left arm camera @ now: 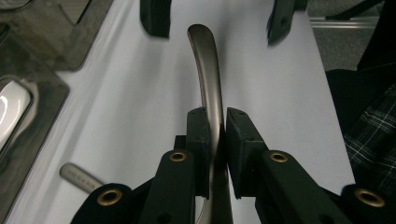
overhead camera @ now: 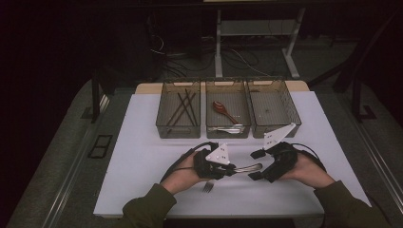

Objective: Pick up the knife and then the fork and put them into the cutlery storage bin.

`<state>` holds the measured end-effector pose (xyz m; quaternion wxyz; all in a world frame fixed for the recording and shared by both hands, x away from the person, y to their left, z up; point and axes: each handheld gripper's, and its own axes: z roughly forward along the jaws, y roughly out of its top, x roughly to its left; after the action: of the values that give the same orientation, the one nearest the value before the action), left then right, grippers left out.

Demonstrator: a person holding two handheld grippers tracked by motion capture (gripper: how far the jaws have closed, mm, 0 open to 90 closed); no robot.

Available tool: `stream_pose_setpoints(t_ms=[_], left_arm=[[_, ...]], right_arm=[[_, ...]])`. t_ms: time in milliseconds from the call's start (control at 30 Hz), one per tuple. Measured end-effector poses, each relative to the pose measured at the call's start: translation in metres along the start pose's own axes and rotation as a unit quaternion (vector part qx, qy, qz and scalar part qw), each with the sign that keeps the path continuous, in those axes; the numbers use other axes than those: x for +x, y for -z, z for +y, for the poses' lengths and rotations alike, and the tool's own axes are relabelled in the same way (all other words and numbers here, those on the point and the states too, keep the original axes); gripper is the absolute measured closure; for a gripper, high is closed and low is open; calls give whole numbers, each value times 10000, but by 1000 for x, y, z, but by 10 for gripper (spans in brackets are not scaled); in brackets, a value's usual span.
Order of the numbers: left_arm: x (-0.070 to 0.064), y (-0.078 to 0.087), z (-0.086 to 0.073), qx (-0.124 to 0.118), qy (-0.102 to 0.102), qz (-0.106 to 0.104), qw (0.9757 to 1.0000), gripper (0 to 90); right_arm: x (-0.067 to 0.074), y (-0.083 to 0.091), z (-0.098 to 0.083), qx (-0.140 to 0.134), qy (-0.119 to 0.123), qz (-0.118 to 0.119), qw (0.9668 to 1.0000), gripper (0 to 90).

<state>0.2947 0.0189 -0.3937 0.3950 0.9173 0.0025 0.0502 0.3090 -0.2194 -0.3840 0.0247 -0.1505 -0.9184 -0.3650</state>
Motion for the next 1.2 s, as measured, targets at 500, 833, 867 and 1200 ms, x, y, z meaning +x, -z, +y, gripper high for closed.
stream_pose_setpoints(t_ms=[500,833,867,1200], left_arm=[[-10,-7,12,-2,-310,-199,9993,787],[-11,-9,15,111,-473,-211,9986,787],[-11,-9,15,143,-486,-234,9984,786],[-7,-8,13,48,-317,-228,9992,841]], right_arm=[[-4,-25,10,710,180,753,9945,551],[-3,-33,9,1037,417,976,9889,753],[-2,-33,9,1036,452,997,9886,767],[-2,-33,8,932,718,754,9902,832]])
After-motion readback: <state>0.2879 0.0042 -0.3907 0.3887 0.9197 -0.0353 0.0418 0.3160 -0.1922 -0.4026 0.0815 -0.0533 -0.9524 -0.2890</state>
